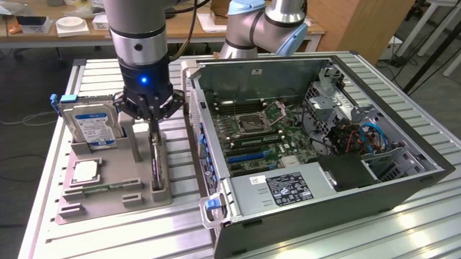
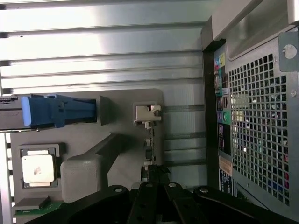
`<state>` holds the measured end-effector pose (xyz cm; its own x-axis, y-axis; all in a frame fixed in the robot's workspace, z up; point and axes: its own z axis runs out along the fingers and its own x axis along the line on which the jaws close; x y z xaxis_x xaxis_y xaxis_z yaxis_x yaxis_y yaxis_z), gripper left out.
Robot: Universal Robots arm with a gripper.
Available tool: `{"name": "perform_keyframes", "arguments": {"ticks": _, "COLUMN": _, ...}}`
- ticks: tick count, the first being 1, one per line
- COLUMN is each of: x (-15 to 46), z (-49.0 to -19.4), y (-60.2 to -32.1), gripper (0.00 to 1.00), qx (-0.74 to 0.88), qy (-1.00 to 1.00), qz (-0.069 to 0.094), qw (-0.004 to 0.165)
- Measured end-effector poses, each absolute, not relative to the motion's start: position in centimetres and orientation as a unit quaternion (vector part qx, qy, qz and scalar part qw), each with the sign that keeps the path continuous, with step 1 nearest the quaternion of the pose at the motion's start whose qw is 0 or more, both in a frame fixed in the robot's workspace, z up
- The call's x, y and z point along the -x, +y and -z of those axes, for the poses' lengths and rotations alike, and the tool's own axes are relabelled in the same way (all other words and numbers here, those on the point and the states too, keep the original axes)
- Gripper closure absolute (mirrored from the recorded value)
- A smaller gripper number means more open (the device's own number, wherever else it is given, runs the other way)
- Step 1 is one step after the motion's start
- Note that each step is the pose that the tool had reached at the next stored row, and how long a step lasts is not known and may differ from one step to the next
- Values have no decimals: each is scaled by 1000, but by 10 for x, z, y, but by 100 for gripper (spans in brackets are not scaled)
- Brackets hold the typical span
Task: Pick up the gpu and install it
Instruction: 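Pick up the gpu and move the gpu toward the slot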
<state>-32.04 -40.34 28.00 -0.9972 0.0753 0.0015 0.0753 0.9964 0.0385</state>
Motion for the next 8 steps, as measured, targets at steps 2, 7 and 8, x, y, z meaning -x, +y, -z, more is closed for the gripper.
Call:
{"name": "perform_keyframes", "arguments": {"ticks": 2, "x": 320, "z": -280, "y": -405, "gripper": 89, "qx": 38, "qy": -999, "qz": 19, "qw": 0}}
{"name": "perform_keyframes", "arguments": {"ticks": 7, "x": 320, "z": -280, "y": -416, "gripper": 89, "qx": 38, "qy": -999, "qz": 19, "qw": 1}}
{"name": "perform_keyframes", "arguments": {"ticks": 8, "x": 320, "z": -280, "y": -418, "gripper": 89, "qx": 38, "qy": -999, "qz": 19, "qw": 1}}
